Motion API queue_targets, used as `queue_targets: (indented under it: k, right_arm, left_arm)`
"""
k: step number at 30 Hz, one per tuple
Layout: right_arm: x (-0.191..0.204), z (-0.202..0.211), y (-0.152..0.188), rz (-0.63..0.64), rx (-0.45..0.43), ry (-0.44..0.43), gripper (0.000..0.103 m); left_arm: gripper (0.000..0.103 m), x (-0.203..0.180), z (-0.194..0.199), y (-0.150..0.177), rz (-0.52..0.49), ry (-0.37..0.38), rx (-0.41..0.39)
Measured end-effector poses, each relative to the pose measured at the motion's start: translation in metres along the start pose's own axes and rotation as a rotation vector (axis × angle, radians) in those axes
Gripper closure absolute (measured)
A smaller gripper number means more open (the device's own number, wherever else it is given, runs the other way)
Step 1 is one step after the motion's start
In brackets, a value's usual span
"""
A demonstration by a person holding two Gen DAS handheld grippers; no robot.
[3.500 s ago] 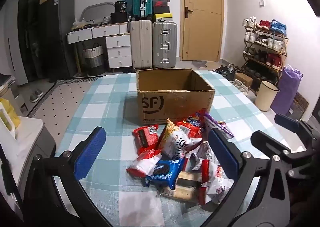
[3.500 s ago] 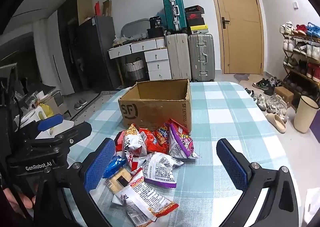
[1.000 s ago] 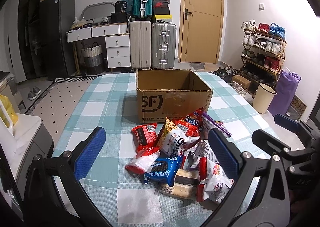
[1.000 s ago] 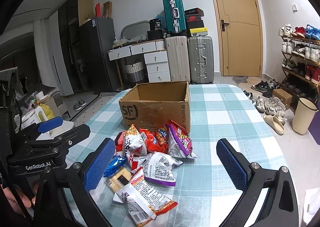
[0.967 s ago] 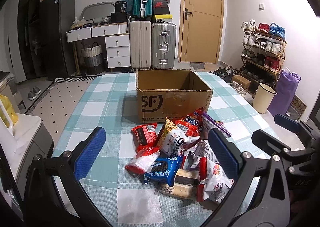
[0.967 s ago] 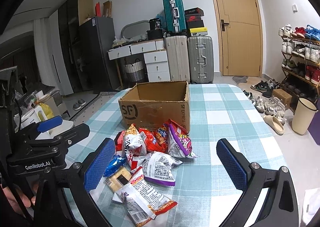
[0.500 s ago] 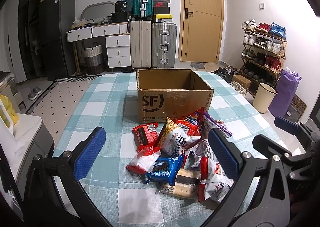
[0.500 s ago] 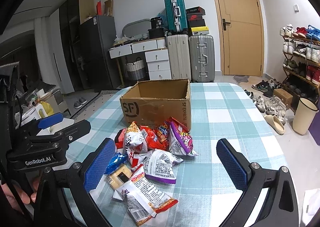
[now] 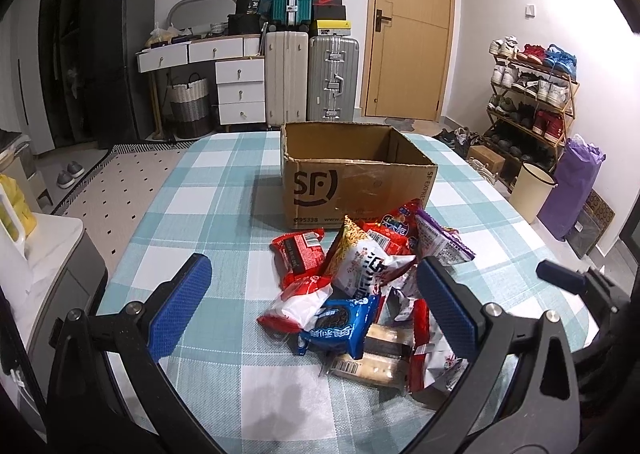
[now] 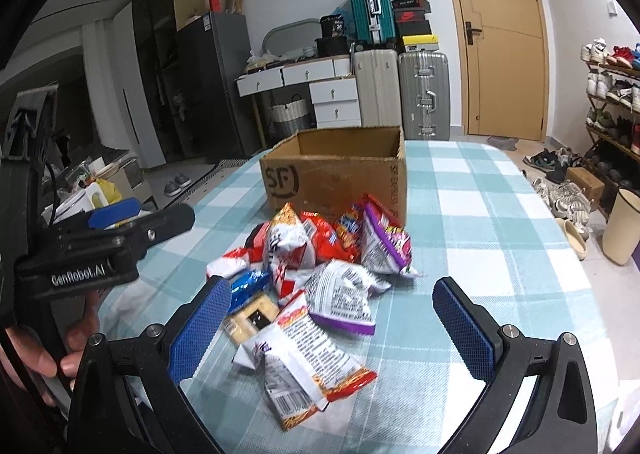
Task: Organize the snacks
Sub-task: 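Lower the right tool onto the large white noodle bag and grasp it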
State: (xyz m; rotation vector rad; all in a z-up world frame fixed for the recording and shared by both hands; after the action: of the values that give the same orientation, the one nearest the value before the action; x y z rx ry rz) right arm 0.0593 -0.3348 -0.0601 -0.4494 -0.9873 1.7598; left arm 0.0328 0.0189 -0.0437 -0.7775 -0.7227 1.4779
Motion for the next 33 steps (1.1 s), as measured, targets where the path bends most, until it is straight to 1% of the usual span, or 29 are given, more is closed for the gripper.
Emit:
queue_targets:
  k: [15,27,31,32,33]
  right_arm:
    - [0.005,-0.038,0.035,-0.018,0.112,-0.085,0.0]
    - [0.013,-0.056,0.045,-0.019,0.153,-0.138,0.001]
    - [0.015,-0.065,0.05,-0.027,0.18,-0.161,0.005]
    - [0.014,-0.068,0.051,-0.03,0.188,-0.157,0.006]
    - [0.015,-0.07,0.053,-0.034,0.194,-0.17,0.01]
  left_arm:
    - [0.001,0.011,-0.007,0.004,0.017,-0.006,0.009]
    - [0.001,0.019,-0.01,0.008,0.029,-0.009,0.02]
    - [0.001,0.021,-0.012,0.01,0.03,-0.011,0.024]
    - [0.001,0.021,-0.011,0.01,0.029,-0.011,0.026]
    - [0.001,0.021,-0.012,0.011,0.029,-0.013,0.029]
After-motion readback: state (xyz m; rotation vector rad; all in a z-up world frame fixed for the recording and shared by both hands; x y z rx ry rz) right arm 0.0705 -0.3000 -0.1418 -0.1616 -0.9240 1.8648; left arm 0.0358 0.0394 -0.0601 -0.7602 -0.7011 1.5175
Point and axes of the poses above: each gripper's, at about its wrist camera, not at the fingertips, and z roughly against the way its jaws point, x to its left, y to its underside, the point moved 5 cm from there along -z, roughly the way its jaws point, and after that the axes turned 2 degrees about x, right-handed, at the moved point
